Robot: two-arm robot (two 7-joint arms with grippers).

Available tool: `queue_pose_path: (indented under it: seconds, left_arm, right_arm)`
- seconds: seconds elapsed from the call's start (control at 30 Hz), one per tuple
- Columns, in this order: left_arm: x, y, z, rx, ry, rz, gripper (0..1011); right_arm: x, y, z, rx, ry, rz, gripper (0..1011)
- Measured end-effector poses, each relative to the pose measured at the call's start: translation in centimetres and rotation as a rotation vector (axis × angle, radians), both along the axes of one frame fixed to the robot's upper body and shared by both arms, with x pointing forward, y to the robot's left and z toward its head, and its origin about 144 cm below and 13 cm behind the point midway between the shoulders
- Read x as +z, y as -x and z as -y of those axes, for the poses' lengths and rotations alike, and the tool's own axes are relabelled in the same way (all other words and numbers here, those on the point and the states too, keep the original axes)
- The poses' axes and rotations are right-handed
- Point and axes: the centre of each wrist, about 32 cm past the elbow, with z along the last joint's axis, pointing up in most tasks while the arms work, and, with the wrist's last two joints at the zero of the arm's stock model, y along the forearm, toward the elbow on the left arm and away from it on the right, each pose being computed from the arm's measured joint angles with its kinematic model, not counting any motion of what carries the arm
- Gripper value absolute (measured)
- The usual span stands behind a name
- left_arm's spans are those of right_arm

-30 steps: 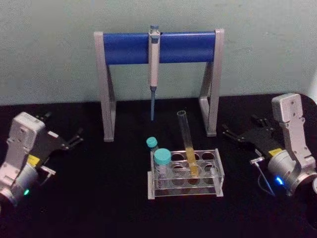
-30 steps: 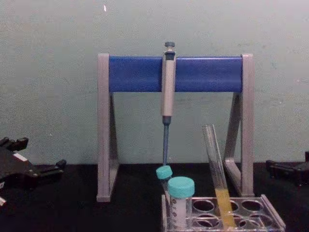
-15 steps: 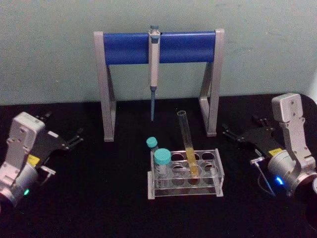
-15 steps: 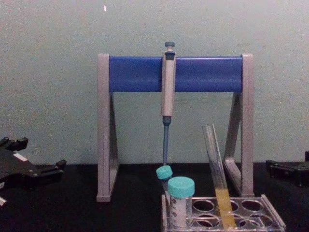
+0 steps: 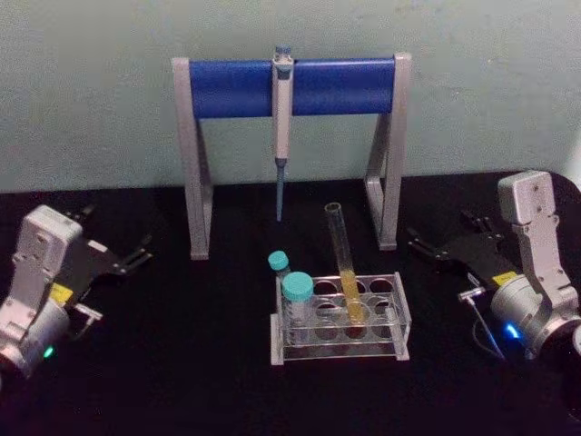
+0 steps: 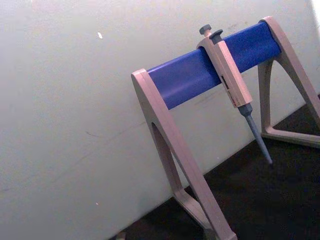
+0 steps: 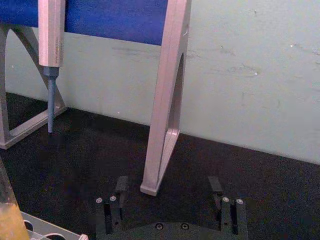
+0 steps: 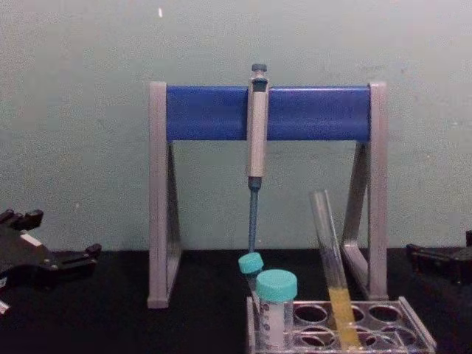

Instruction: Pick up the test tube from the test tube rack, shake it, then place it back into the test tube rack.

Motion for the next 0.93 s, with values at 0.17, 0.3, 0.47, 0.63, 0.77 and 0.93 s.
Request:
queue_pose_path:
  seconds: [0.17,0.3,0.47,0.63,0.77,0.93]
  left_arm:
    - [0.00,0.00,0.00,0.000,0.000,0.000,1001]
    - [0.00,0.00,0.00,0.000,0.000,0.000,1001]
    - [0.00,0.00,0.00,0.000,0.000,0.000,1001]
    - [0.00,0.00,0.00,0.000,0.000,0.000,1001]
    - [0.00,0.00,0.00,0.000,0.000,0.000,1001]
    - [0.00,0.00,0.00,0.000,0.000,0.000,1001]
  right_arm:
    - [0.00,0.00,0.00,0.000,0.000,0.000,1000]
    - [0.00,0.00,0.00,0.000,0.000,0.000,1000]
    - [0.00,0.00,0.00,0.000,0.000,0.000,1000]
    - [0.00,0.00,0.00,0.000,0.000,0.000,1000]
    - [0.00,0.00,0.00,0.000,0.000,0.000,1000]
    - [-0.01,0.00,0.00,0.000,0.000,0.000,1000]
